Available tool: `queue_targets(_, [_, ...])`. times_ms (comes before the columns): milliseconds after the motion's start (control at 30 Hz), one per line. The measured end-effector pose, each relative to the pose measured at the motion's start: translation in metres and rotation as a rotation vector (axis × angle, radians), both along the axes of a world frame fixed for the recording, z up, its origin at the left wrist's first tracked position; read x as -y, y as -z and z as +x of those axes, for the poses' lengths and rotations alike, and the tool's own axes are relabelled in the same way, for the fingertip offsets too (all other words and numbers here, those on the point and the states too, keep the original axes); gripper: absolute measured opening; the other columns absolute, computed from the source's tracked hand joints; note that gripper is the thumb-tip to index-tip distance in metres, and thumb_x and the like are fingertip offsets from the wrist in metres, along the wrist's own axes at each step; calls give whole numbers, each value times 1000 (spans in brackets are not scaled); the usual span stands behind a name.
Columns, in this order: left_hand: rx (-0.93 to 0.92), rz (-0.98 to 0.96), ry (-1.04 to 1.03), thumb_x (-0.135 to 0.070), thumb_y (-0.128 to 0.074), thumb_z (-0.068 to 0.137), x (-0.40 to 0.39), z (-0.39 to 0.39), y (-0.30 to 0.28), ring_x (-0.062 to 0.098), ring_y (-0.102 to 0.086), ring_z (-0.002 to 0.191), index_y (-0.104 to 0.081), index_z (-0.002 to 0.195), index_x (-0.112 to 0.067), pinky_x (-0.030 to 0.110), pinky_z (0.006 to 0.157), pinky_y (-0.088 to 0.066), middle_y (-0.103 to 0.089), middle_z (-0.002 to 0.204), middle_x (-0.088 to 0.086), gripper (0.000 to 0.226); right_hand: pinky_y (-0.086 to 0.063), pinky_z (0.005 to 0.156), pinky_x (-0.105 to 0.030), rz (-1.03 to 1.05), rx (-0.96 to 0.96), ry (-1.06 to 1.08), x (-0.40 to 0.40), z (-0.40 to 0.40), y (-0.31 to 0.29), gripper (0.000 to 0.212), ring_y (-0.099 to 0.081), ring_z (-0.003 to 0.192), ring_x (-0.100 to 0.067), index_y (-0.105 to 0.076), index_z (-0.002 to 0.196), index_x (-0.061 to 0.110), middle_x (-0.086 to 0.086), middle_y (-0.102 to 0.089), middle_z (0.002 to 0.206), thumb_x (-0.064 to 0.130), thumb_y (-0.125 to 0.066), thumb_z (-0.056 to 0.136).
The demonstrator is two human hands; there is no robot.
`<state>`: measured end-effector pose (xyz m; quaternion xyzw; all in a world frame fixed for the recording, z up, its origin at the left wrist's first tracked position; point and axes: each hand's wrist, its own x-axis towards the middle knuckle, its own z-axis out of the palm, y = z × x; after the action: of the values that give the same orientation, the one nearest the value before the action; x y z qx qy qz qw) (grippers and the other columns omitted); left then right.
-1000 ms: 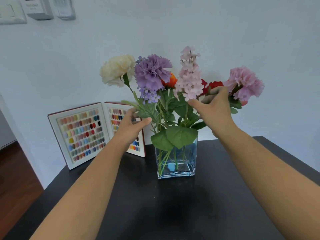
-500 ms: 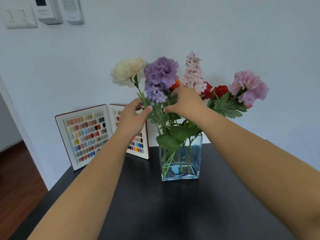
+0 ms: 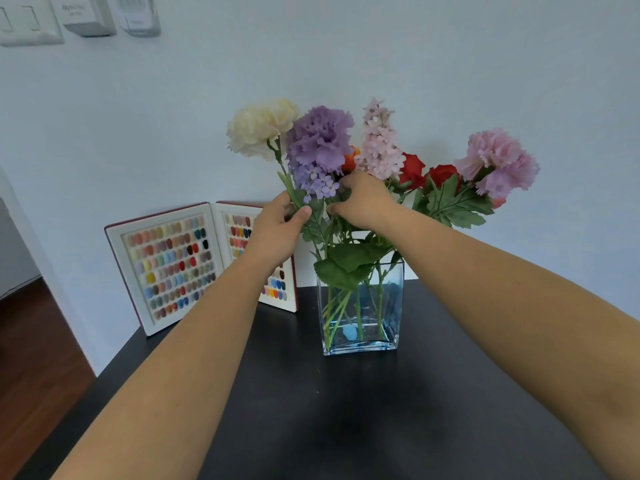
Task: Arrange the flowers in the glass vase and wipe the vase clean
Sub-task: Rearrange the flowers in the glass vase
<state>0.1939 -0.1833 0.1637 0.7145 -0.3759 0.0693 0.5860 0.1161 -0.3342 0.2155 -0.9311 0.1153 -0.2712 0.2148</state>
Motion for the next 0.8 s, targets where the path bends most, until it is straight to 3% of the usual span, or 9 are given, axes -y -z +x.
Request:
queue_targets(100, [-3, 12, -1, -21, -55, 97, -2, 0, 1, 9, -68, 103, -63, 119, -24, 33, 93, -53, -73, 111, -6, 23, -53, 81, -34, 113, 54, -5, 11, -6, -6, 28, -62, 91, -25, -64, 108, 6, -6, -65, 103, 20, -70, 85])
queue_targets(233, [6, 17, -62, -24, -57, 96, -1, 0, 3, 0, -71, 86, -59, 102, -43, 26, 77, -56, -73, 95, -17, 20, -59, 58, -23, 564, 141, -87, 21, -15, -18, 13, -64, 74, -17, -61, 98, 11, -13, -66, 104, 11, -70, 87])
queue_targets(333, [17, 32, -60, -23, -56, 97, 3, -2, 2, 6, -71, 92, -61, 108, -36, 30, 87, -55, -73, 102, -11, 18, -58, 56, -21, 625, 90, -98, 23, -13, -13, 23, -64, 79, -18, -60, 109, 7, -13, -64, 110, 9, -69, 88])
queue_targets(467, [16, 53, -58, -23, -56, 97, 5, -3, -2, 13, -70, 95, -62, 119, -21, 35, 90, -55, -74, 106, -2, 23, -60, 60, -24, 568, 77, -93, 19, -9, -8, 19, -65, 74, -18, -60, 106, 9, -14, -64, 107, 11, -69, 88])
queue_targets(567, [11, 41, -133, -28, -59, 96, 5, -5, -4, 15, -69, 93, -58, 122, -20, 26, 75, -54, -69, 105, -5, 28, -61, 68, -32, 478, 46, -97, 15, -6, -5, 21, -64, 70, -20, -60, 106, 9, -17, -66, 103, 11, -70, 87])
queue_targets(600, [20, 14, -188, -31, -62, 93, 5, -6, -3, 13, -67, 91, -53, 127, -21, 22, 69, -50, -65, 106, -6, 36, -61, 72, -36, 424, 33, -89, 13, -6, -2, 27, -66, 73, -23, -60, 110, 8, -16, -66, 104, 13, -71, 87])
queue_targets(667, [8, -139, -281, -37, -69, 86, 4, -11, 0, 7, -63, 91, -37, 140, -23, 23, 73, -50, -54, 116, -4, 64, -59, 80, -43, 296, 36, -59, 11, -7, 5, 39, -68, 86, -28, -58, 121, 8, -12, -65, 108, 17, -71, 86])
queue_targets(733, [41, -289, -362, -39, -73, 80, 1, -18, 4, 6, -57, 100, -28, 145, -25, 32, 86, -51, -43, 121, -5, 80, -55, 85, -38, 228, 96, -49, 11, -11, 13, 45, -64, 94, -27, -56, 127, 10, -9, -63, 117, 19, -71, 86])
queue_targets(800, [124, -307, -419, -38, -72, 77, 0, -25, 7, 11, -53, 106, -29, 143, -26, 42, 91, -51, -37, 122, -5, 79, -44, 75, -23, 154, 154, -42, 13, -16, 19, 46, -57, 90, -20, -54, 128, 12, -6, -61, 114, 19, -70, 86])
